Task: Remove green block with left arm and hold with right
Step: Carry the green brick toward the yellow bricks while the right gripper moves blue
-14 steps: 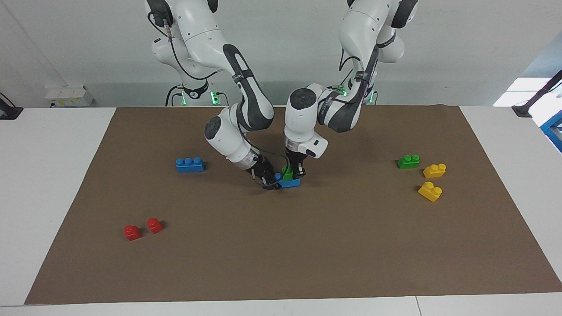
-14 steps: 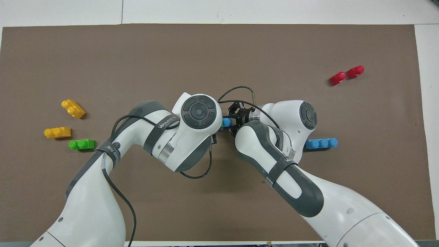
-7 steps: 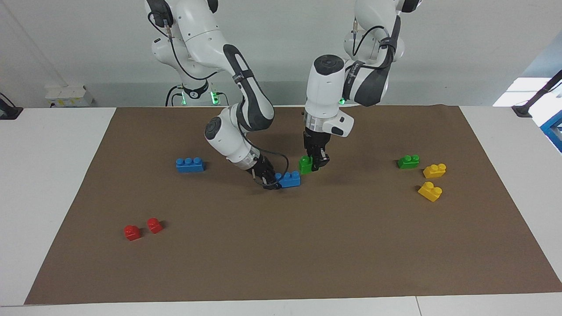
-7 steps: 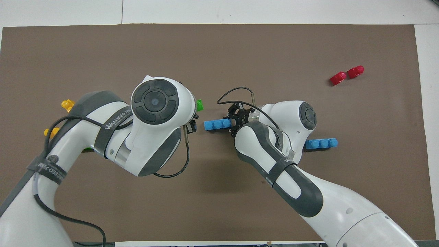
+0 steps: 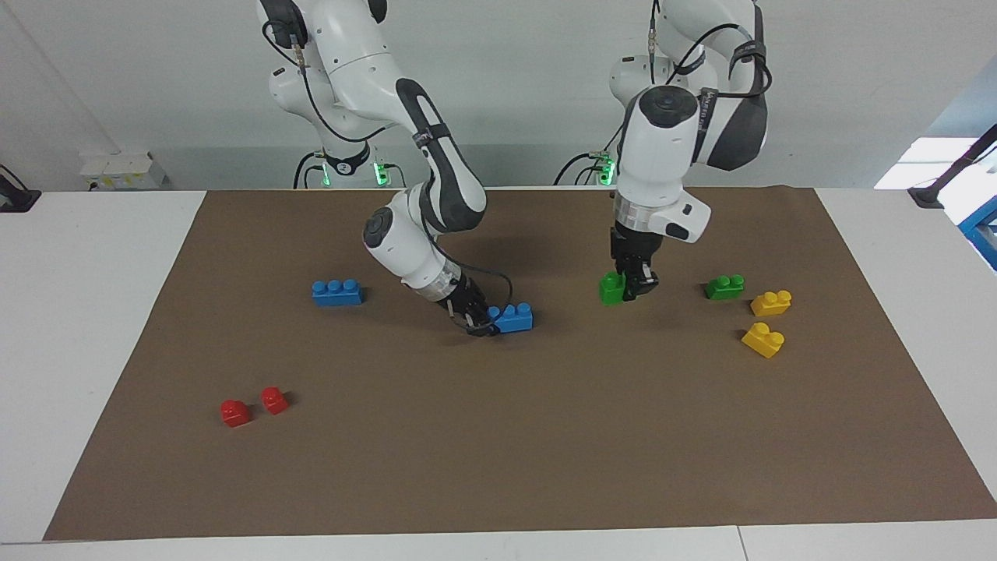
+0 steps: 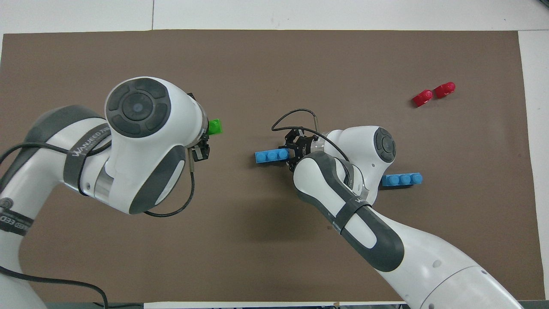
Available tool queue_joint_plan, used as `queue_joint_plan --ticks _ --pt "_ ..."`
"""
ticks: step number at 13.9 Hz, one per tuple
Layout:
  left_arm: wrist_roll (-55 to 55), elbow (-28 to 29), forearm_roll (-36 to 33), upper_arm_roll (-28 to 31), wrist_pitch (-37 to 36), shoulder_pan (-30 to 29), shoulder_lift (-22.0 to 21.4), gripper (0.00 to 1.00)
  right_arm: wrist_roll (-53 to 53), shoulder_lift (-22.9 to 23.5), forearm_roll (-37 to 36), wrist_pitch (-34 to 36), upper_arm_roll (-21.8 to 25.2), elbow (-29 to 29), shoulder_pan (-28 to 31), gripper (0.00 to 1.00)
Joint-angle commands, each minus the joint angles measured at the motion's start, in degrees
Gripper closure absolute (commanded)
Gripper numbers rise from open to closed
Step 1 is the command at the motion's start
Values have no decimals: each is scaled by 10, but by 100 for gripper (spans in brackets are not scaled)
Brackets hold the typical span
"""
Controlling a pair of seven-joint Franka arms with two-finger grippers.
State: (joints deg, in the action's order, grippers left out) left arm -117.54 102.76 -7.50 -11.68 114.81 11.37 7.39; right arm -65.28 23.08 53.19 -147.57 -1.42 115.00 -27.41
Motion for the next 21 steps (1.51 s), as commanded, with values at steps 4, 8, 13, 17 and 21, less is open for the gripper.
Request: queue_joint_plan --ticks 4,8,13,17,21 --pt "365 100 62 -4 52 -130 -36 100 28 -5 15 7 -1 12 1 100" --pt "541 167 63 -3 118 -177 -36 100 29 -42 -8 89 6 -3 41 100" --pt "701 200 63 -3 150 -192 -13 100 31 -51 -113 275 5 -123 159 100" --pt "738 225 63 -3 192 -195 9 100 41 -19 -145 363 3 -208 237 100" --pt "739 227 63 -3 212 -189 31 100 181 26 -151 376 4 -207 312 100"
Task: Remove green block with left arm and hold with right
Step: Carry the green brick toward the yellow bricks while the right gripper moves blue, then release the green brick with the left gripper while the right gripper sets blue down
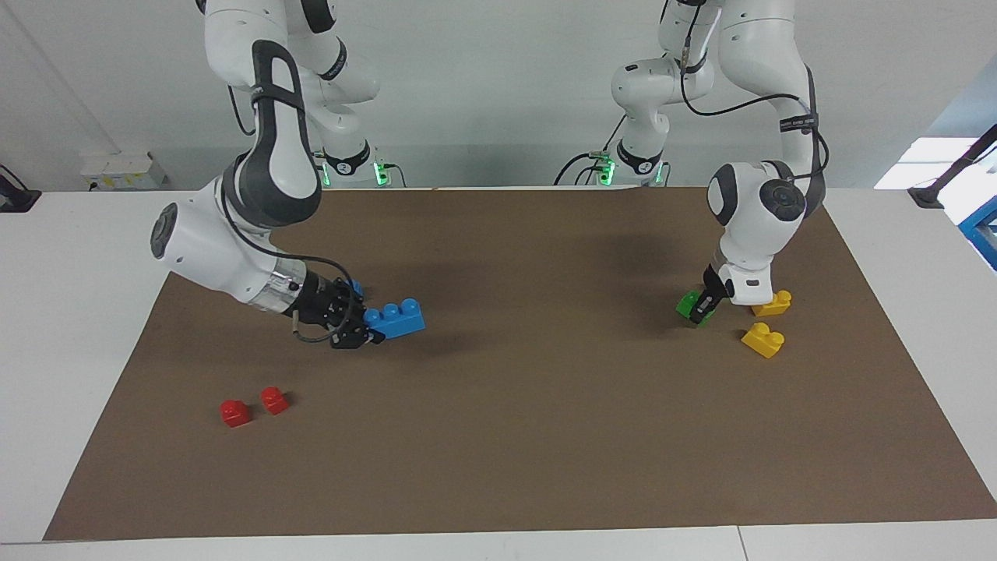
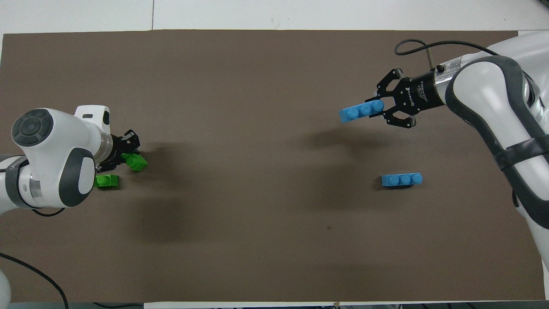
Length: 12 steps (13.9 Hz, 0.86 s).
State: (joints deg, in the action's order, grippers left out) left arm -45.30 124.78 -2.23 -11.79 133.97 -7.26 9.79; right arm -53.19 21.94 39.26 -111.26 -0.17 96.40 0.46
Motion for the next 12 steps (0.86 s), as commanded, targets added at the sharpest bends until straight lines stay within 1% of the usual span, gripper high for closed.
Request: queue_joint_plan --ticks 1,3,6,9,12 --pt "15 6 10 -2 26 -3 11 100 75 45 -24 14 -9 -20 43 100" --pt "14 6 10 -1 30 -5 13 100 85 50 -39 17 -9 -12 59 100" --pt "14 6 10 -1 30 -6 13 100 109 48 -39 15 -8 17 75 100" --pt "4 6 10 -1 27 -7 13 100 133 54 -41 7 -8 27 96 100" --pt "-59 5 9 0 30 -7 13 100 136 52 -41 -28 -9 62 106 100"
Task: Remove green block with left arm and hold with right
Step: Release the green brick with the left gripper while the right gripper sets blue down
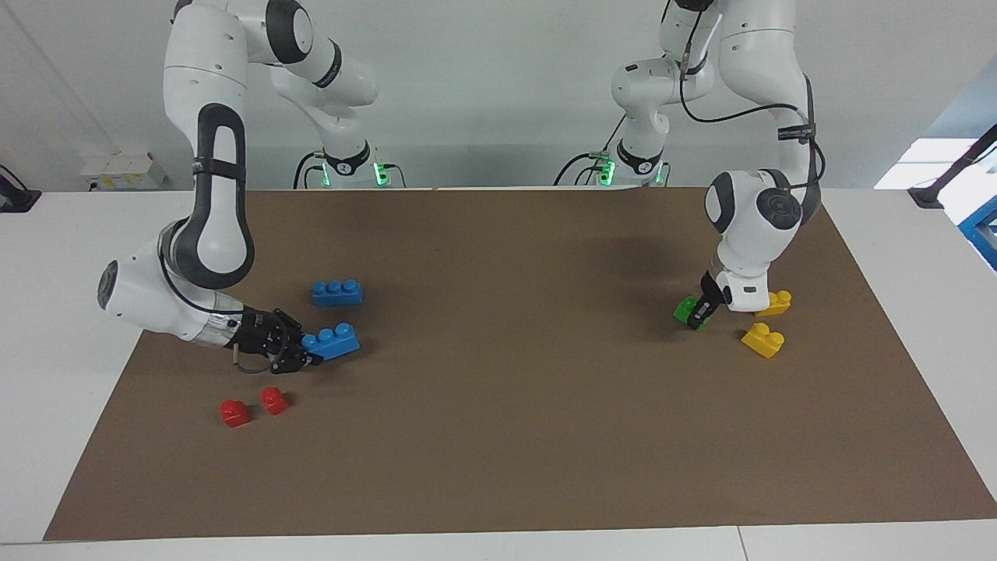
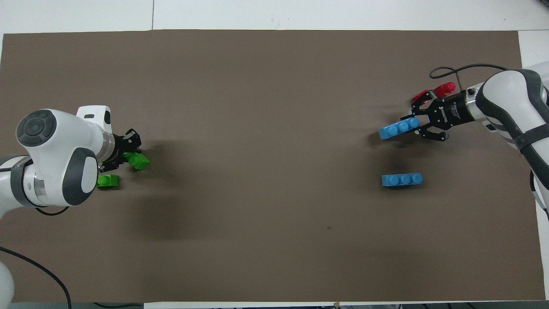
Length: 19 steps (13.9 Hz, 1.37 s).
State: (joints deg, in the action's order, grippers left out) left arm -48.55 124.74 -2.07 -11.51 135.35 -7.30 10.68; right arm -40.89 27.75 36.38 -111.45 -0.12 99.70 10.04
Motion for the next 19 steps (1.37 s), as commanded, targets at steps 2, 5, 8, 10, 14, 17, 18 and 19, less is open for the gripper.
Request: queue_joint_plan --ticks 2,5,8,10,14,17,18,19 --pt "-23 4 7 -3 16 -7 4 75 20 -10 -11 -39 -9 44 12 100" --pt "1 -6 6 -3 7 -10 -2 0 21 -13 -9 -47 -9 54 15 100" --pt "2 -29 6 -3 -24 -10 -16 0 21 -15 -5 -59 -9 65 17 100" --pt "3 -62 5 -3 -67 -10 -24 0 28 -14 -6 -60 -9 64 15 100" --pt "97 -157 2 -3 -189 -10 -44 0 34 -14 -12 -67 -9 62 -2 4" --pt "222 -223 2 -3 -272 -10 -56 0 33 -36 -14 -42 -8 46 -5 0" --pt "252 -226 2 -3 -283 -10 -70 0 31 -49 -15 -33 -8 42 -12 0" --pt "287 -224 2 -3 -289 -10 -87 0 31 -64 -23 -25 -8 40 -19 0"
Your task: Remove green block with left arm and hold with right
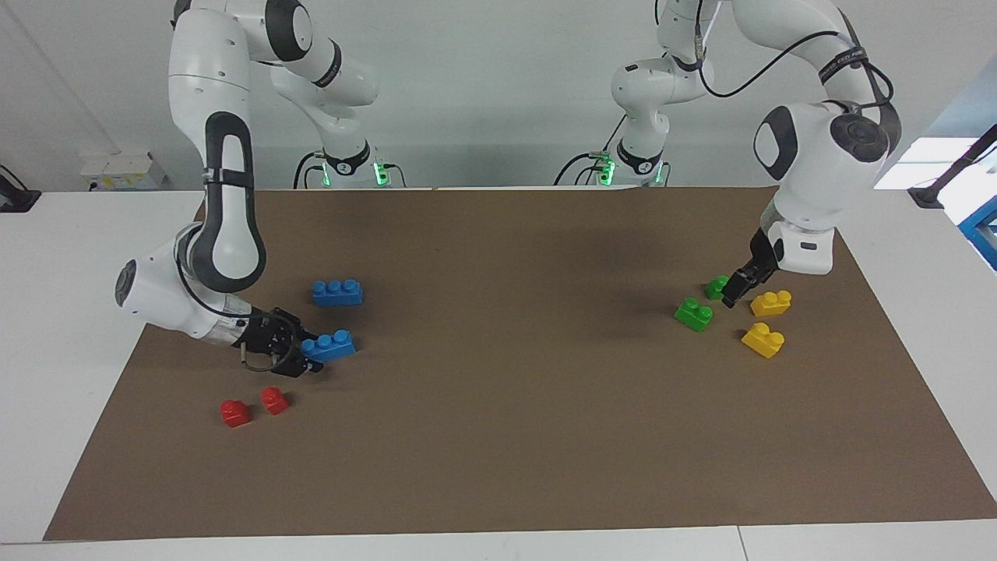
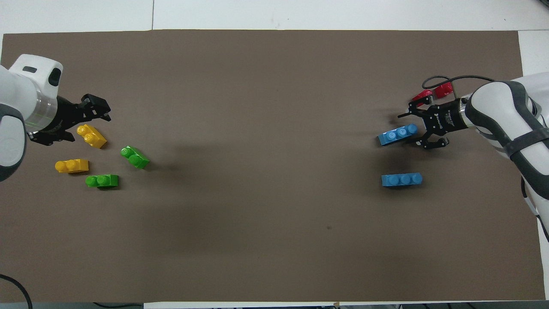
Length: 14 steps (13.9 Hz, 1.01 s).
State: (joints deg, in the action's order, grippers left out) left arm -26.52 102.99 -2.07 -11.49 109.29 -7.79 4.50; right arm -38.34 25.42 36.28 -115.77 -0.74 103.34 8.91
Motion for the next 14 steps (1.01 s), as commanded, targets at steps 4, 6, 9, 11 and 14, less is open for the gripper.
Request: queue_joint_plan --ticks 4,6,9,11,14 --pt "188 -9 3 -1 -84 -6 -75 0 10 -99 -88 43 -3 -9 -23 0" --pt "195 -9 5 1 -95 -6 -93 0 10 -122 -100 59 -5 -12 -29 0" --pt "189 -12 7 7 -93 -6 -101 0 15 -157 -116 84 -8 -19 -39 0" --pt "189 -20 8 7 -99 -5 -102 0 38 -180 -137 88 -10 -19 -41 0" --pt "189 -33 9 9 -118 3 -100 0 84 -196 -166 108 -16 -36 -47 0"
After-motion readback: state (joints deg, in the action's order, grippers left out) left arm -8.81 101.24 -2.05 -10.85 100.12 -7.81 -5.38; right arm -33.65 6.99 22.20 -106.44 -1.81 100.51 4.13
